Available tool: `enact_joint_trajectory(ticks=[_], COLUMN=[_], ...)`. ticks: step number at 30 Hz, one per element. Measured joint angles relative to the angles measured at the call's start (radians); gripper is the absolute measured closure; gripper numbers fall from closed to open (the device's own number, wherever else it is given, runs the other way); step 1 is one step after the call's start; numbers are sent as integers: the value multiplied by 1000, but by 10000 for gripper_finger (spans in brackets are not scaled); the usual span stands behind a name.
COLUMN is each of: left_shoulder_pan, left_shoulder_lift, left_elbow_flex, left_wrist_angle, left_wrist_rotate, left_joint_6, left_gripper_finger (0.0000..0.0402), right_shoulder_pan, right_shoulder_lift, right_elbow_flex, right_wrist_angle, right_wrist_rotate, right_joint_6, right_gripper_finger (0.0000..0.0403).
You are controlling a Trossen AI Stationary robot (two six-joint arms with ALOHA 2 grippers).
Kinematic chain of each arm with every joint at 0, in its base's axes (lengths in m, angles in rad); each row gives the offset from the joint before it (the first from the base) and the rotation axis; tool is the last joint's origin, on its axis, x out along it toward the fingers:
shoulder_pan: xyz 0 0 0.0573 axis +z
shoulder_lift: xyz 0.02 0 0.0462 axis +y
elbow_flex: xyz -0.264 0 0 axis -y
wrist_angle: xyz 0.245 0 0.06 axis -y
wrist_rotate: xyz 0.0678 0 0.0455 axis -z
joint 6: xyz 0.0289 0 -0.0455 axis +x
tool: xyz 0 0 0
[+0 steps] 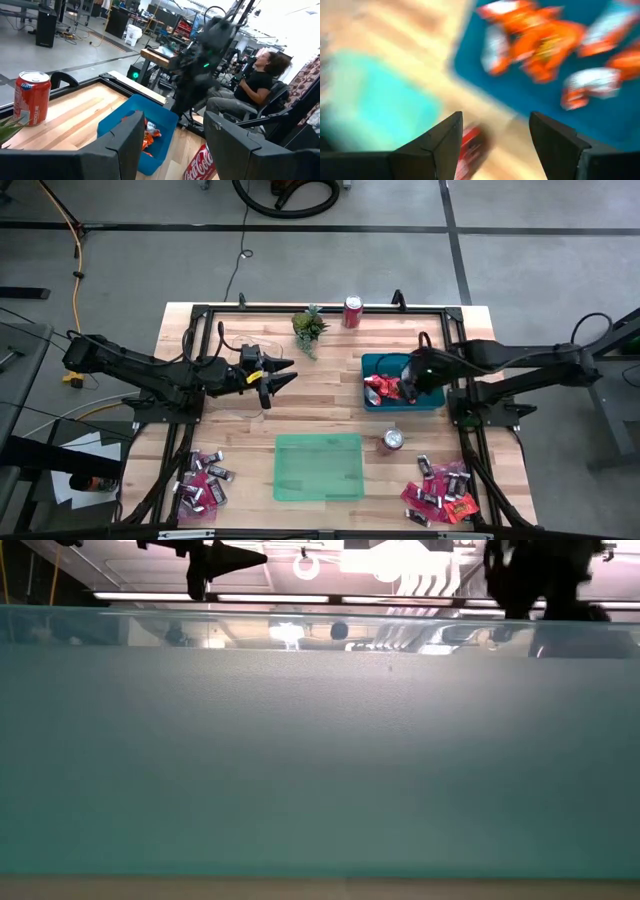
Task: Sort candy
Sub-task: Put the orange chocolate into the blue bin
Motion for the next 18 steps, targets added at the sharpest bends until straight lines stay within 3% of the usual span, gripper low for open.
enact_joint_trajectory(ticks=[6, 14, 18], left_shoulder_pan=[0, 0, 0], left_shoulder_lift=[0, 0, 0], left_elbow_flex=[0, 0, 0], left_wrist_angle=[-22, -54, -53], left_wrist_rotate=[0, 2, 6], left_joint_6=[-1, -35, -36], left_gripper_finger=[211, 211, 211], right_shoulder_pan=[264, 744, 888], right_shoulder_lift=[-6, 81, 187], right_elbow_flex=[119, 62, 59], right_wrist_angle=[5, 124, 219], right_wrist_rotate=[-70, -135, -226], right_joint_6=[118, 424, 451], right_gripper_finger=[178, 178, 178])
